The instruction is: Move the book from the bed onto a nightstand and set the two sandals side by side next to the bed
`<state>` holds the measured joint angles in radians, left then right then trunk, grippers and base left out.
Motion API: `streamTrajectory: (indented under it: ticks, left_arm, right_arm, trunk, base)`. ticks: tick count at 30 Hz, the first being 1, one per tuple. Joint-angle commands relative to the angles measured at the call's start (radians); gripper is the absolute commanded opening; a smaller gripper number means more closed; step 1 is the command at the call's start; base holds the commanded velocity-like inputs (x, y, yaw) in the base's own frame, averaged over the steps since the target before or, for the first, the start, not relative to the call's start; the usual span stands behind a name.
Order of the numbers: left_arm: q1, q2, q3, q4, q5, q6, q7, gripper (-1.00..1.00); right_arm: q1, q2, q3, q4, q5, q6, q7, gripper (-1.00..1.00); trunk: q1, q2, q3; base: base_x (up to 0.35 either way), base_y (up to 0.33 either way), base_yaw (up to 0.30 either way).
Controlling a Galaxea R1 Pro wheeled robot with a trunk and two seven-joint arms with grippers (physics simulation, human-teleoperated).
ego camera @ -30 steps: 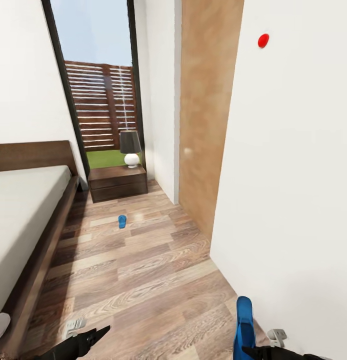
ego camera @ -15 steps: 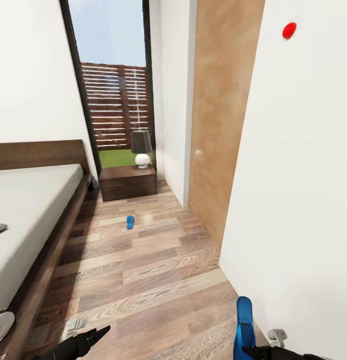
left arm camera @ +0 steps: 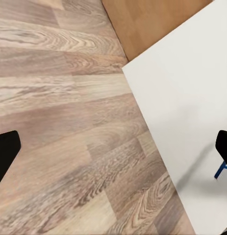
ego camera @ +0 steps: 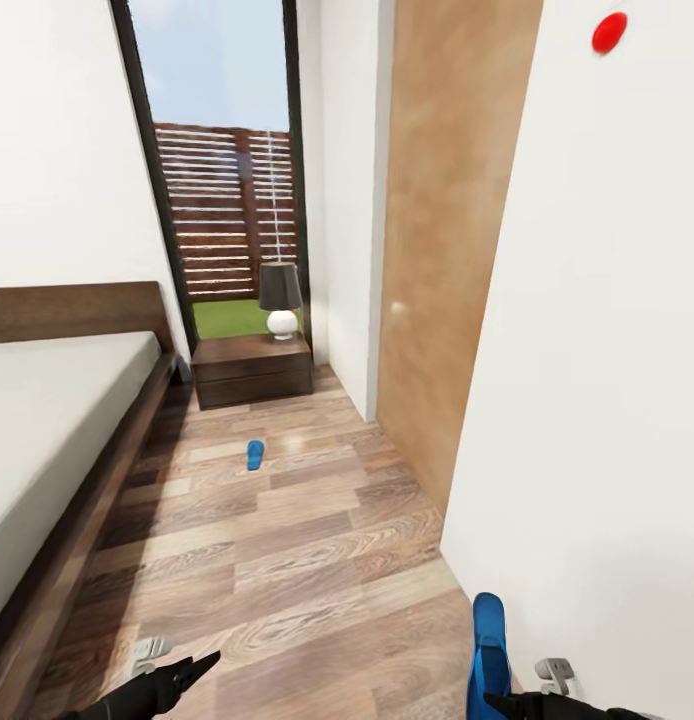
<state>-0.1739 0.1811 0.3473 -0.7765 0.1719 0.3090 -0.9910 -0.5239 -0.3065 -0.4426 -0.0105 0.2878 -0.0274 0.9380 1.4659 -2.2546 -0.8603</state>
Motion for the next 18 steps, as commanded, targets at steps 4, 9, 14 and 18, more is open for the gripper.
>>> streamTrajectory:
  ticks: [4,9,14,18]
  left_arm:
    - [0.000,0.000,0.001,0.000,0.006,0.010,-0.003,1.00]
    - [-0.001,0.000,0.001,0.000,0.006,0.010,-0.003,1.00]
    - [-0.001,0.000,0.001,0.000,0.006,0.010,-0.003,1.00]
    - [-0.001,0.000,0.001,0.000,0.006,0.010,-0.003,1.00]
  right_arm:
    - [-0.001,0.000,-0.008,0.000,0.008,0.000,0.007,-1.00]
    - [0.000,0.000,-0.008,0.000,0.008,0.001,0.007,-1.00]
    - [0.000,0.000,-0.008,0.000,0.008,0.000,0.007,-1.00]
    - [0.000,0.000,-0.008,0.000,0.008,0.000,0.007,-1.00]
  trunk:
    - [0.000,0.000,-0.001]
    - [0.000,0.000,-0.001]
    - [0.000,0.000,-0.001]
    - [0.000,0.000,-0.001]
  base:
    - [0.026,-0.001,0.175]
    - [0.005,0.000,0.210]
    - [0.000,0.000,0.216]
    - [0.000,0.000,0.214]
